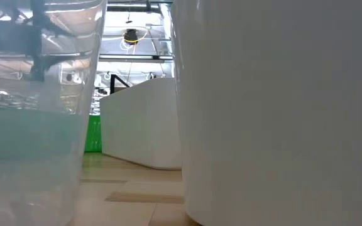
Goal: Stack baskets on shelf by color
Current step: Put the top right white bin on the shelf
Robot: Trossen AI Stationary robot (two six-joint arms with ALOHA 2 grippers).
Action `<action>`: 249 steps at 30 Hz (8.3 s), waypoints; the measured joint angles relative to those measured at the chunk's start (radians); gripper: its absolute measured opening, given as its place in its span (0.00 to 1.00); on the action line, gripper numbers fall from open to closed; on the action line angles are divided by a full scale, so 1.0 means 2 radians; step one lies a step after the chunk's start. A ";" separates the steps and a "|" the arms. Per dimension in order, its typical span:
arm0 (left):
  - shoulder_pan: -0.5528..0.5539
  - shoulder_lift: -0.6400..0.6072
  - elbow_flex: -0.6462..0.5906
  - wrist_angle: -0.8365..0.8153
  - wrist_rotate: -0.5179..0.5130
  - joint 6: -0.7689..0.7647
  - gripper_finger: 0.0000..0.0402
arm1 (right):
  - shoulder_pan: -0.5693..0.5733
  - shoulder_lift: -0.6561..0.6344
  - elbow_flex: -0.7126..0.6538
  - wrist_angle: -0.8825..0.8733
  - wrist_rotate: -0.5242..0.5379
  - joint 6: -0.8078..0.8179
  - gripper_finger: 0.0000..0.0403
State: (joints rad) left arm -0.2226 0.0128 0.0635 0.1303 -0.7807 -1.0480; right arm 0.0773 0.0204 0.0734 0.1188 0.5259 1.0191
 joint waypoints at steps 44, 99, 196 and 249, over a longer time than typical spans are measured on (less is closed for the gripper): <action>0.000 0.000 0.107 0.107 -0.050 0.109 0.46 | 0.078 0.555 0.448 -0.680 -0.216 0.109 0.56; 0.000 0.000 0.106 0.071 -0.100 0.107 0.46 | -0.050 0.795 0.448 -0.474 -0.290 0.042 0.02; 0.000 0.002 0.106 0.037 -0.092 0.071 0.46 | -0.160 0.947 0.992 -0.844 -0.041 -0.217 0.26; 0.000 0.003 0.106 0.030 -0.092 0.058 0.46 | -0.176 0.718 0.615 -0.488 -0.179 -0.265 0.18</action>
State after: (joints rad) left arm -0.2230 0.0196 0.2760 0.1909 -0.9648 -0.9318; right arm -0.2745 1.4567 1.3030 -0.8567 0.1676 0.4884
